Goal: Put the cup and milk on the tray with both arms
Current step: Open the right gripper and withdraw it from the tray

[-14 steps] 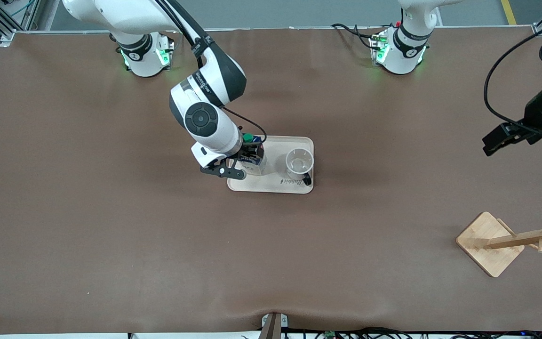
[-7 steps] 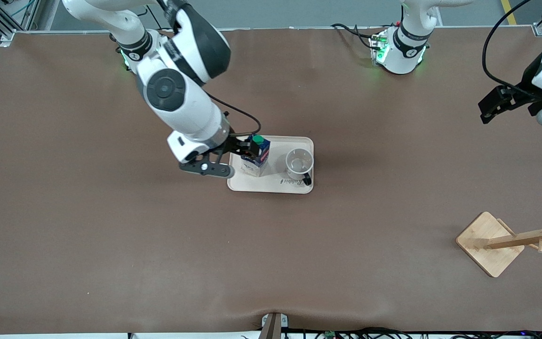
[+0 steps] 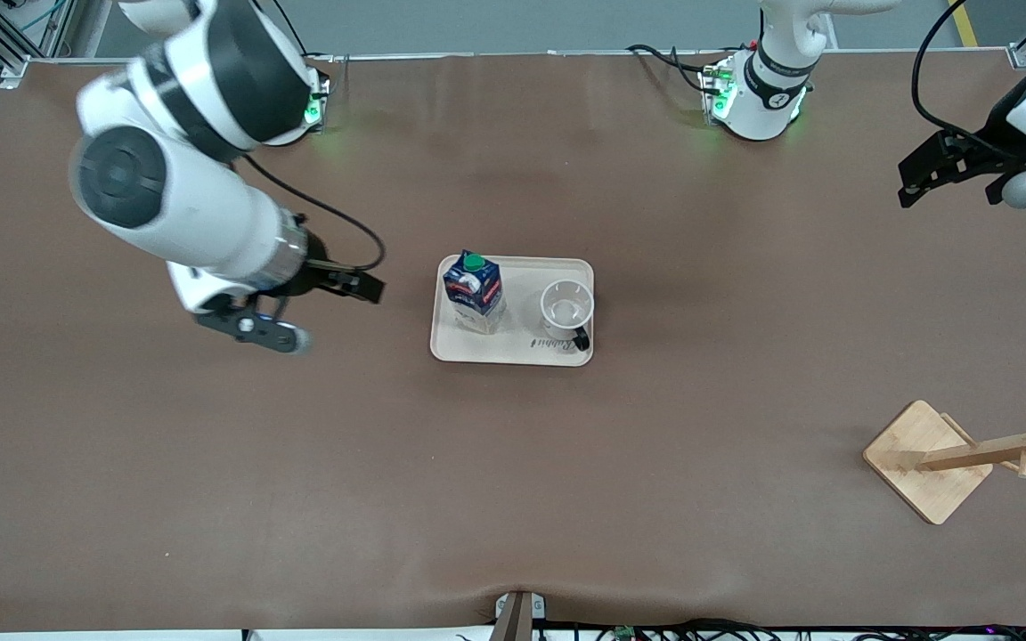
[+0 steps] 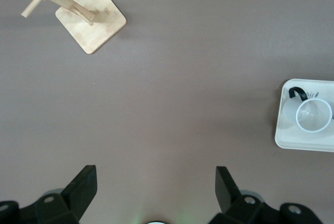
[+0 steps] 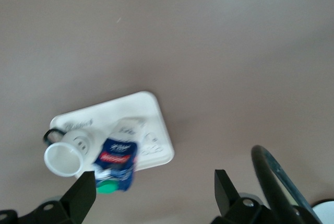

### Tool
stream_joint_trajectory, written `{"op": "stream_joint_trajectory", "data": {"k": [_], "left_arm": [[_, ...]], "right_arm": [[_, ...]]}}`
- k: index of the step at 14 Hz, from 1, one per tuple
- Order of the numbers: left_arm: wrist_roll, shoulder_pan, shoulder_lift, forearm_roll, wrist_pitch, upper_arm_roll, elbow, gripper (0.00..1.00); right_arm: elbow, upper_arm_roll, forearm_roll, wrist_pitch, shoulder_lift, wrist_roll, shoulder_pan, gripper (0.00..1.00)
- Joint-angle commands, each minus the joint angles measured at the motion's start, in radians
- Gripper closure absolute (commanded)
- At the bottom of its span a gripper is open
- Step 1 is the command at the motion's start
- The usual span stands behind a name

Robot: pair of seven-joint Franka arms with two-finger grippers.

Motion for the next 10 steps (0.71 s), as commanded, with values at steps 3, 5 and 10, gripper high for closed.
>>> {"op": "stream_joint_trajectory", "data": {"k": [3, 5, 10], "left_arm": [[0.018, 0.048, -0.061, -0.037, 0.008, -0.064, -0.066, 0.00], [0.018, 0.112, -0.064, -0.037, 0.008, -0.130, -0.068, 0.00], [0.015, 0.109, -0.082, -0.038, 0.004, -0.133, -0.076, 0.00]], "right_arm": [[-0.106, 0.002, -0.211, -0.099, -0.166, -0.342, -0.070, 0.00], [-0.163, 0.002, -0.215, -0.091, -0.212, -0.504, -0.155, 0.00], [-0.463, -0.002, -0.190, 0.077, -0.445, -0.526, -0.243, 0.00]]}}
